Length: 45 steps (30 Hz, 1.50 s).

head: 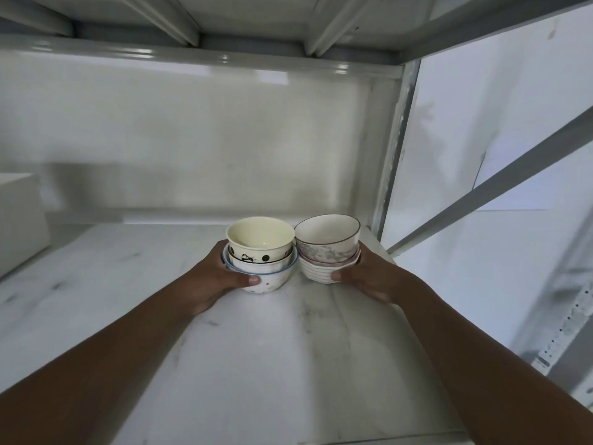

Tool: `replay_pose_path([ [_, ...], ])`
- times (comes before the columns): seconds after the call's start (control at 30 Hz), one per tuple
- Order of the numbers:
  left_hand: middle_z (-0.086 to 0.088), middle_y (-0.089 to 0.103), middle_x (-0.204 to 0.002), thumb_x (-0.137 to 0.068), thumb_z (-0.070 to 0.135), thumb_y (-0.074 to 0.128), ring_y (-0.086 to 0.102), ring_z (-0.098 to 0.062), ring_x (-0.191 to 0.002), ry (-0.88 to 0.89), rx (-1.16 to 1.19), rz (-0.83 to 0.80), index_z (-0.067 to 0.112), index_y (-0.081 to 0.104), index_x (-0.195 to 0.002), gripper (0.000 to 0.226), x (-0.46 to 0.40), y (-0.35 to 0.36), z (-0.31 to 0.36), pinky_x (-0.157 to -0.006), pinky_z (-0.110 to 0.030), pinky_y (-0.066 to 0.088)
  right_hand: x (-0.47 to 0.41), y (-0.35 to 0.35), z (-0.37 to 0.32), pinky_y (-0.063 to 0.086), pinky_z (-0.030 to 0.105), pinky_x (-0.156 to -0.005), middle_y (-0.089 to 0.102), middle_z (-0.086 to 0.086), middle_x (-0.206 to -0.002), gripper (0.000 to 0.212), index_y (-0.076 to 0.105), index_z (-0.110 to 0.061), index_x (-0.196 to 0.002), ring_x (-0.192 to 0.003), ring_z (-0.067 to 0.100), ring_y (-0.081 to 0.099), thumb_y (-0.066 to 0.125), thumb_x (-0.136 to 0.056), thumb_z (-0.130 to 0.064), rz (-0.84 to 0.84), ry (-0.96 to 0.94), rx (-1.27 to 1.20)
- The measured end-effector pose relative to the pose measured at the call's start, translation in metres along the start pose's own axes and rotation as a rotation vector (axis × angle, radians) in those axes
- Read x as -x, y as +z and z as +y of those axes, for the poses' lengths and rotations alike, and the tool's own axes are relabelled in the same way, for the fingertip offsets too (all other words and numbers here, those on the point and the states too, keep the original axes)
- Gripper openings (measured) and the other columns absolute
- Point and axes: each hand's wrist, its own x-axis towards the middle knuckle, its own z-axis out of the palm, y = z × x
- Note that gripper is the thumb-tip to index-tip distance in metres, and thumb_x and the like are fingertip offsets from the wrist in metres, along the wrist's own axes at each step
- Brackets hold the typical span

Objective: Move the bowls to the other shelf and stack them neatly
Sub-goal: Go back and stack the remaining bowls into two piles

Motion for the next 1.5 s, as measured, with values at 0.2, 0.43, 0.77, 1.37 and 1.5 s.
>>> replay_pose_path([
  [0.2,-0.023,0.062,-0.126,-0.068,-0.016,0.065,0.061,-0.032,-0.116,0.019,0.031,0.015,0.010,0.062,-0.123,0.061,-0.004,0.000,-0.001,-0.095,-0.037,0.052,-0.001,-0.003,0.002,0.047,0.040,-0.106,0.059,0.020,-0.138,0.069,0.055,-0.008,-0.138,-0.127,0.032,0.057,0.064,-0.075,0.019,0.025,-0.029,-0.002],
  [0.43,-0.001,0.073,-0.110,-0.068,-0.010,0.063,0.069,-0.016,-0.102,-0.028,0.104,0.037,0.035,0.074,-0.101,0.057,-0.007,0.008,-0.005,-0.081,-0.033,0.058,-0.003,-0.010,0.008,0.036,0.054,-0.113,0.052,0.026,-0.143,0.084,0.043,-0.006,-0.145,-0.134,0.041,0.048,0.075,-0.070,0.011,0.056,-0.036,-0.053],
  [0.77,-0.013,0.065,-0.125,-0.047,0.015,0.095,0.063,-0.029,-0.114,-0.060,0.172,0.036,0.023,0.061,-0.124,0.085,-0.022,0.000,-0.006,-0.088,-0.050,0.054,-0.004,-0.008,0.000,0.053,0.053,-0.095,0.057,0.017,-0.142,0.106,0.038,-0.012,-0.148,-0.126,0.035,0.058,0.093,-0.057,-0.010,0.171,0.012,-0.150],
  [1.37,-0.012,0.062,-0.129,-0.040,0.033,0.097,0.064,-0.023,-0.112,0.023,0.191,-0.067,0.009,0.043,-0.140,0.116,-0.023,0.007,0.034,-0.080,-0.042,0.058,0.034,0.045,-0.047,0.051,0.050,-0.100,0.059,0.016,-0.139,0.087,0.040,-0.008,-0.147,-0.128,0.034,0.057,0.080,-0.071,-0.009,0.370,-0.177,-0.106],
  [1.5,-0.011,0.063,-0.129,-0.044,0.029,0.096,0.063,-0.025,-0.115,0.024,0.256,-0.174,0.012,0.048,-0.137,0.106,-0.015,0.015,0.043,-0.081,-0.042,0.057,0.057,0.063,-0.058,0.053,0.043,-0.098,0.062,0.014,-0.136,0.101,0.041,-0.009,-0.146,-0.121,0.027,0.062,0.093,-0.060,-0.021,0.438,-0.176,-0.074],
])
